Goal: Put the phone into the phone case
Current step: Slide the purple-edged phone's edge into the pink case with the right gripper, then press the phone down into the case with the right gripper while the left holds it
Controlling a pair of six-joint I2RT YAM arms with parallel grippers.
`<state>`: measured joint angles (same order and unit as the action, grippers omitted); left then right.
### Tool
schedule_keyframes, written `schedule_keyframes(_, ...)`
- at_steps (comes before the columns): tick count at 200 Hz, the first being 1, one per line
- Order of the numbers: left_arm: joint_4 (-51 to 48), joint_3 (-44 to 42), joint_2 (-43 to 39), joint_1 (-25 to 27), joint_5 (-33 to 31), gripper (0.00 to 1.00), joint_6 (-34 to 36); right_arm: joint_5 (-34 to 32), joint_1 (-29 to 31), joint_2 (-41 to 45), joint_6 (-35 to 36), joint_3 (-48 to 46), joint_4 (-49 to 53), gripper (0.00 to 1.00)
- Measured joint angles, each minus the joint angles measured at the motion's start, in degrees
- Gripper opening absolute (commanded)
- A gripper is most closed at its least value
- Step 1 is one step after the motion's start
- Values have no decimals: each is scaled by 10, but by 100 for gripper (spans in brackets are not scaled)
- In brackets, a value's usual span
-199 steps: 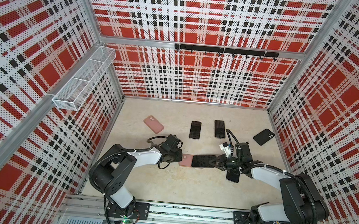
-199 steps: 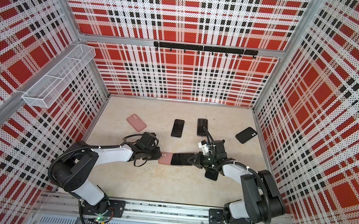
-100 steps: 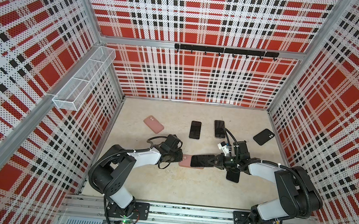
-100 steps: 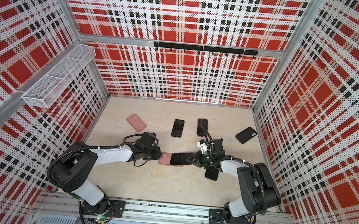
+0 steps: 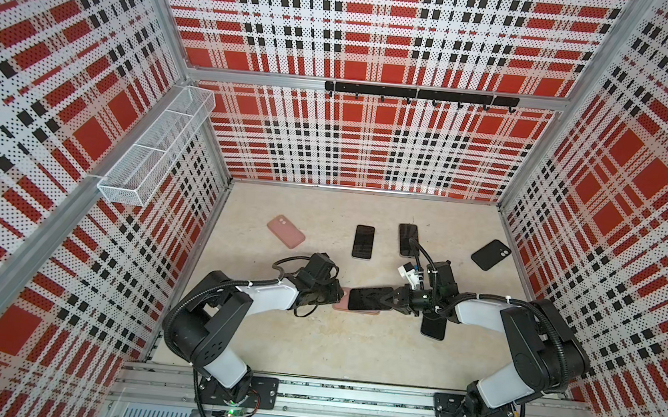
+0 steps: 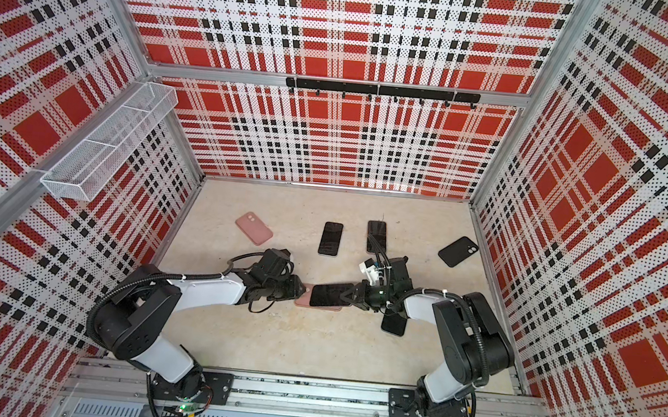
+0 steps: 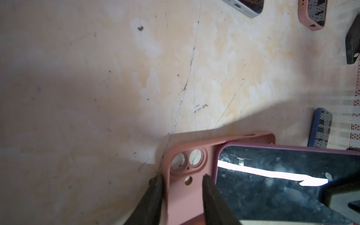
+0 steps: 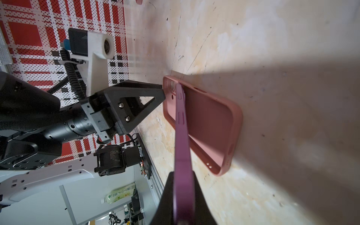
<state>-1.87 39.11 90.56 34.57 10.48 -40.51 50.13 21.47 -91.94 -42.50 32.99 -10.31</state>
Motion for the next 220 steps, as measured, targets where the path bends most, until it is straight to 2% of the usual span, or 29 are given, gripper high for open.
schedule_keyframes(68,14,-19,-17,1,5,48,-6,1,17,-34,-29,2,-53,0)
schedule_keyframes(90,15,-19,-17,1,6,49,-6,1,17,-37,-28,11,-42,0)
schedule_keyframes(108,15,-20,-17,1,6,44,-7,0,18,-37,-27,18,-28,0)
schedule_keyframes(170,41,-39,-23,-4,8,45,-17,-14,29,-54,-16,63,15,1)
schedule_keyframes(189,47,-44,-26,-4,8,45,-17,-15,44,-69,-15,79,18,4)
schedule_keyframes(220,50,-46,-27,-5,9,45,-16,-21,56,-77,-12,98,33,15)
